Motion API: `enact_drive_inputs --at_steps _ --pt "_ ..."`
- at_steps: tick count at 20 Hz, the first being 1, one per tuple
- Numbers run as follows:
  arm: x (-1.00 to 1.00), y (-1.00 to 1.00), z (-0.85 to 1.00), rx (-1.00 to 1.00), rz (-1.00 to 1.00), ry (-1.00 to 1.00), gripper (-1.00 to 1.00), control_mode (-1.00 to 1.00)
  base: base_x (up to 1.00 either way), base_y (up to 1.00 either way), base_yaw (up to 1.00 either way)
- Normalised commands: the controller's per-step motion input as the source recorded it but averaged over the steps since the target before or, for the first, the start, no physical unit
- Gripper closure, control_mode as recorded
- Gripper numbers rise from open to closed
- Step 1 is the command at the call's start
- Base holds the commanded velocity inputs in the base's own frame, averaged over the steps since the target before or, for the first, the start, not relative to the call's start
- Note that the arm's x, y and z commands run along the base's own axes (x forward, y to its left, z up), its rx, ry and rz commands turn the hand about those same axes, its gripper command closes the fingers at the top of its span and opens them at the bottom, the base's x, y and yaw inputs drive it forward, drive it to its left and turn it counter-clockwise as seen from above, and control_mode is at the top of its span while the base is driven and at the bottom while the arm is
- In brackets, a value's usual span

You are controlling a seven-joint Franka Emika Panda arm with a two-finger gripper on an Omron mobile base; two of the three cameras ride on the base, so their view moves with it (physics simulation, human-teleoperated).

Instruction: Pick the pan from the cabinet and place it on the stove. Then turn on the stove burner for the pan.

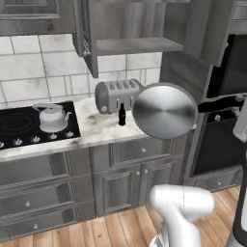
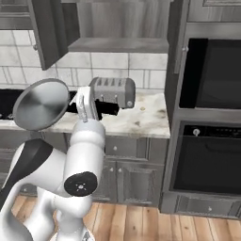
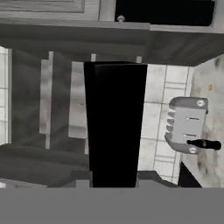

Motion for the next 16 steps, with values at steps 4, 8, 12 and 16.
enact_drive_inputs --at_steps 4,8,12,16 --pt "0.00 0.00 0.00 0.00 0.00 0.00 1.00 1.00 -0.78 0.59 -0.10" --pt "0.00 0.00 0.00 0.00 0.00 0.00 1.00 1.00 -0.72 0.67 -0.10" --pt "0.00 0.00 0.00 0.00 0.00 0.00 1.00 1.00 -0.58 0.70 -0.08" --pt "0.00 0.00 0.00 0.00 0.00 0.00 1.00 1.00 -0.14 0.86 -0.11"
